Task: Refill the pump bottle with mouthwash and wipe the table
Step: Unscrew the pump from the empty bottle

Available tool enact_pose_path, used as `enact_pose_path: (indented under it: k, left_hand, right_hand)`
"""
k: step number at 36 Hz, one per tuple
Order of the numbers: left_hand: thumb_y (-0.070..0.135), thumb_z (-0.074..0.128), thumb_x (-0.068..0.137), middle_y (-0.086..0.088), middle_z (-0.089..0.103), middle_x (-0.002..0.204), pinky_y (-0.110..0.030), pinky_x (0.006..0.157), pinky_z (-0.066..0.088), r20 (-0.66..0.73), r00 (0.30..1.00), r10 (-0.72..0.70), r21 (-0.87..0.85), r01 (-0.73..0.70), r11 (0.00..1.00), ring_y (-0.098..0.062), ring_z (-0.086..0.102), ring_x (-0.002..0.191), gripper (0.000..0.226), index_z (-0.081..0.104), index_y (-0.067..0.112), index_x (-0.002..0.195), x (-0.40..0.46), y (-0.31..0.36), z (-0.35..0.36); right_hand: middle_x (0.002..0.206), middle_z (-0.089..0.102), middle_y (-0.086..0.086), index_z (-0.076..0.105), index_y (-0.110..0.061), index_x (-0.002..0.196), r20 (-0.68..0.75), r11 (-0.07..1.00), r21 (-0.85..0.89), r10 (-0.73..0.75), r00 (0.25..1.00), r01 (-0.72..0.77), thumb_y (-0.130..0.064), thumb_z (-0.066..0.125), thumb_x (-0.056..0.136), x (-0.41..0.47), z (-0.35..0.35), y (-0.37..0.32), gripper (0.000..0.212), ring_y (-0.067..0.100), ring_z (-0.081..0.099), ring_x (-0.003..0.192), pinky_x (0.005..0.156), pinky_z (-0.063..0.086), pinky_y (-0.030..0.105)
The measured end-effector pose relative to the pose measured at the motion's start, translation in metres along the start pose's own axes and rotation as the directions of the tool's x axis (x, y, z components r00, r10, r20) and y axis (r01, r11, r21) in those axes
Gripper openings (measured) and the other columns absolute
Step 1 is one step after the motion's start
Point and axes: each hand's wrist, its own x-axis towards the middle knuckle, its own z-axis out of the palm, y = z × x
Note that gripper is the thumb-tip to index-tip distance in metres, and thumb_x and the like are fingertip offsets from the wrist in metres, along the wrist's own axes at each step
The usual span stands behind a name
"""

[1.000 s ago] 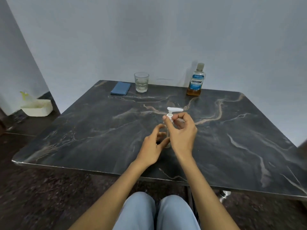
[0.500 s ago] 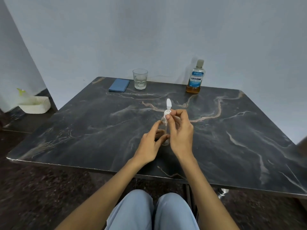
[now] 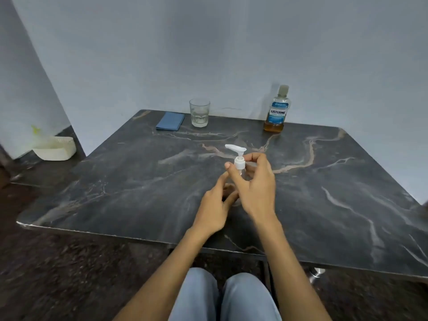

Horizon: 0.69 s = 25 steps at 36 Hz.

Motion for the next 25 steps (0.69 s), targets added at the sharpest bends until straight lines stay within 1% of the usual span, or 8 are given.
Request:
enact_pose_path:
  k: [3, 6, 9, 13, 18, 20, 22, 25]
  left_hand:
    - [0.022, 0.052, 0.094, 0.017, 0.062, 0.104, -0.02, 0.089, 0.05, 0.002, 1.0, -0.004, 0.01, 0.004, 1.0, 0.007, 0.058, 0.1, 0.057, 0.025, 0.053, 0.133, -0.0007, 0.0008, -0.0006]
    - [0.022, 0.052, 0.094, 0.01, 0.062, 0.116, -0.027, 0.093, 0.049, 0.0, 1.0, -0.017, 0.018, 0.017, 1.0, 0.001, 0.058, 0.105, 0.057, 0.025, 0.047, 0.137, -0.0008, 0.0014, 0.0]
    - [0.022, 0.052, 0.094, 0.004, 0.061, 0.121, -0.032, 0.096, 0.049, 0.004, 1.0, -0.026, 0.02, 0.026, 0.999, -0.003, 0.058, 0.109, 0.057, 0.026, 0.04, 0.141, -0.0007, 0.0014, 0.0]
    - [0.022, 0.054, 0.093, 0.008, 0.062, 0.118, -0.03, 0.095, 0.049, -0.005, 1.0, -0.023, 0.017, 0.024, 1.0, 0.0, 0.058, 0.106, 0.057, 0.027, 0.044, 0.138, -0.0009, 0.0018, -0.0002]
    - [0.023, 0.054, 0.093, 0.015, 0.062, 0.109, -0.024, 0.091, 0.05, -0.006, 1.0, -0.017, 0.019, 0.017, 1.0, 0.006, 0.058, 0.102, 0.057, 0.025, 0.056, 0.13, -0.0011, 0.0013, -0.0007]
    - [0.024, 0.054, 0.093, 0.011, 0.063, 0.111, -0.027, 0.092, 0.05, -0.001, 1.0, -0.025, 0.003, 0.025, 1.0, 0.002, 0.059, 0.104, 0.052, 0.031, 0.05, 0.131, -0.001, 0.001, -0.0006]
    - [0.025, 0.054, 0.093, 0.008, 0.064, 0.114, -0.03, 0.092, 0.051, -0.007, 1.0, -0.027, -0.003, 0.027, 1.0, -0.001, 0.059, 0.105, 0.051, 0.032, 0.045, 0.135, -0.0006, 0.001, -0.0004]
    - [0.025, 0.055, 0.092, 0.01, 0.063, 0.113, -0.03, 0.091, 0.051, -0.012, 1.0, -0.014, 0.003, 0.014, 1.0, 0.001, 0.059, 0.104, 0.051, 0.033, 0.048, 0.132, -0.0009, 0.0024, -0.0006]
  right_hand:
    - [0.097, 0.054, -0.017, 0.051, -0.029, 0.094, -0.019, 1.0, 0.0, -0.009, 1.0, 0.009, -0.044, 0.071, 0.077, -0.0003, 0.0007, -0.0014, 0.03, -0.007, 0.055, 0.09, 0.069, 0.045, 0.009]
    - [0.098, 0.054, -0.017, 0.053, -0.026, 0.095, -0.033, 1.0, 0.015, -0.012, 0.999, 0.012, -0.039, 0.074, 0.076, 0.0002, 0.0004, -0.0012, 0.03, -0.006, 0.056, 0.091, 0.073, 0.047, 0.013]
    - [0.099, 0.053, -0.016, 0.054, -0.027, 0.097, -0.022, 0.999, 0.022, -0.026, 0.999, 0.026, -0.036, 0.075, 0.076, -0.0002, -0.0006, -0.0011, 0.031, -0.009, 0.055, 0.093, 0.074, 0.045, 0.008]
    - [0.1, 0.052, -0.016, 0.056, -0.028, 0.098, -0.028, 0.999, 0.039, -0.032, 0.999, 0.033, -0.033, 0.075, 0.076, -0.0003, -0.0014, -0.0013, 0.029, -0.011, 0.055, 0.092, 0.072, 0.043, 0.004]
    - [0.1, 0.053, -0.013, 0.06, -0.029, 0.1, -0.016, 0.999, 0.017, -0.026, 1.0, 0.027, -0.041, 0.077, 0.072, 0.0019, -0.0016, -0.0014, 0.036, -0.001, 0.06, 0.092, 0.074, 0.05, 0.013]
    - [0.1, 0.053, -0.012, 0.062, -0.026, 0.102, -0.011, 0.999, -0.016, -0.045, 0.999, 0.045, -0.042, 0.077, 0.073, 0.0027, -0.0013, -0.0004, 0.036, 0.001, 0.06, 0.091, 0.075, 0.051, 0.014]
    - [0.097, 0.053, -0.014, 0.063, -0.028, 0.102, -0.016, 0.999, -0.028, -0.046, 0.999, 0.045, -0.04, 0.073, 0.077, 0.0035, -0.0014, 0.0007, 0.029, 0.0, 0.059, 0.089, 0.074, 0.051, 0.015]
    - [0.098, 0.054, -0.016, 0.062, -0.029, 0.105, -0.018, 0.996, -0.073, -0.059, 0.998, 0.057, -0.039, 0.066, 0.083, 0.0036, -0.0013, 0.0021, 0.025, -0.005, 0.057, 0.089, 0.07, 0.047, 0.009]
